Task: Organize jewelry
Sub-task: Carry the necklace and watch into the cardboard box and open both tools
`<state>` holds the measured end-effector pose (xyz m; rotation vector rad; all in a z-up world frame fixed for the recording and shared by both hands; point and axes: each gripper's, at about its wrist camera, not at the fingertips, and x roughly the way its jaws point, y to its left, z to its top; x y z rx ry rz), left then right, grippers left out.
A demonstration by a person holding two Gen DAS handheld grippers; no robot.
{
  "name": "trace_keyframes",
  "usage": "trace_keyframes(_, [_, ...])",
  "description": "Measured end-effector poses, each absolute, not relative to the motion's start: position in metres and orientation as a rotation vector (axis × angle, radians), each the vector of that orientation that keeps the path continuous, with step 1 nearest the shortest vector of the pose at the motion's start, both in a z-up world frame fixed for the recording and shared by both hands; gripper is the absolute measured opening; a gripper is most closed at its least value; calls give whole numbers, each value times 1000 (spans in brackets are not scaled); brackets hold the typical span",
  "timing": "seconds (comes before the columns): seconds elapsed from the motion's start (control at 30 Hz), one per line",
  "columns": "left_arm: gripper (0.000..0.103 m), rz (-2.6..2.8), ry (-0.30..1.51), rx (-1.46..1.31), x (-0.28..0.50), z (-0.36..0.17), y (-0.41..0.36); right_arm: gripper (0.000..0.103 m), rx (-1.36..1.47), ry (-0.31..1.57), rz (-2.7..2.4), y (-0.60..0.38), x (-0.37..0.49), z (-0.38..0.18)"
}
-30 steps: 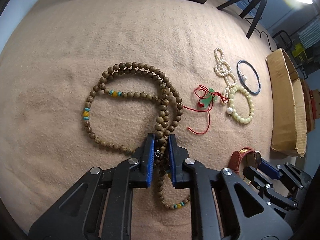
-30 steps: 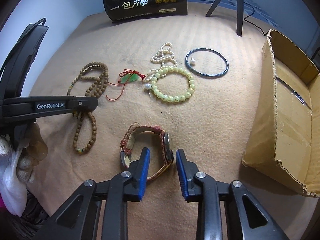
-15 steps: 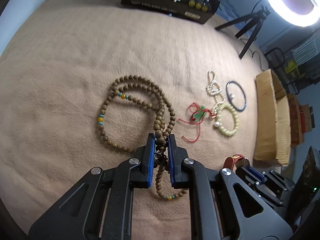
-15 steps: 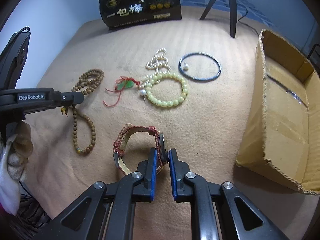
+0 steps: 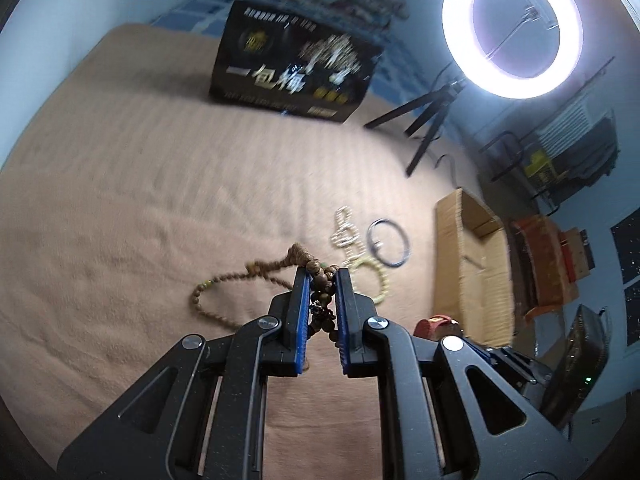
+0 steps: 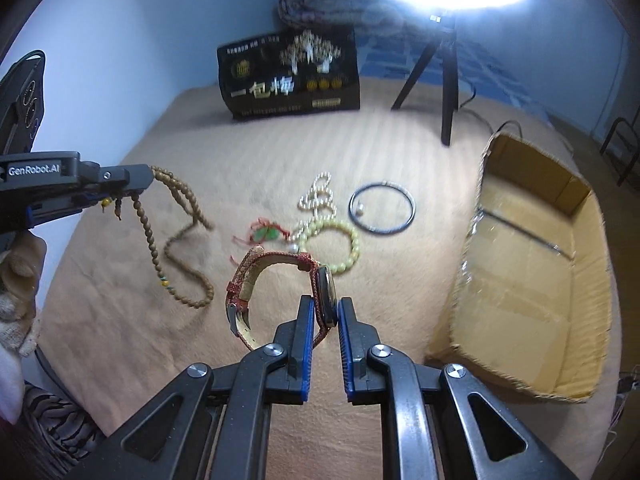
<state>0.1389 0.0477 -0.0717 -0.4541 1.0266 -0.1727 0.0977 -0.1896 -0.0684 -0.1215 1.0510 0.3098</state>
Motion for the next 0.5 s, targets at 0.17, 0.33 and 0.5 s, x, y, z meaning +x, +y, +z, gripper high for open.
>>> trace_keyframes(0.17, [10, -222, 973, -447, 136, -45, 37, 10, -125, 1015, 293, -199, 98, -52])
trace_keyframes(0.33, [10, -282, 916, -430, 129, -12, 21, 10, -110, 984, 262, -214, 101, -39])
trace_keyframes(0.5, [10, -356, 861, -407, 126, 22, -1, 10, -81, 950, 225, -235, 107, -24])
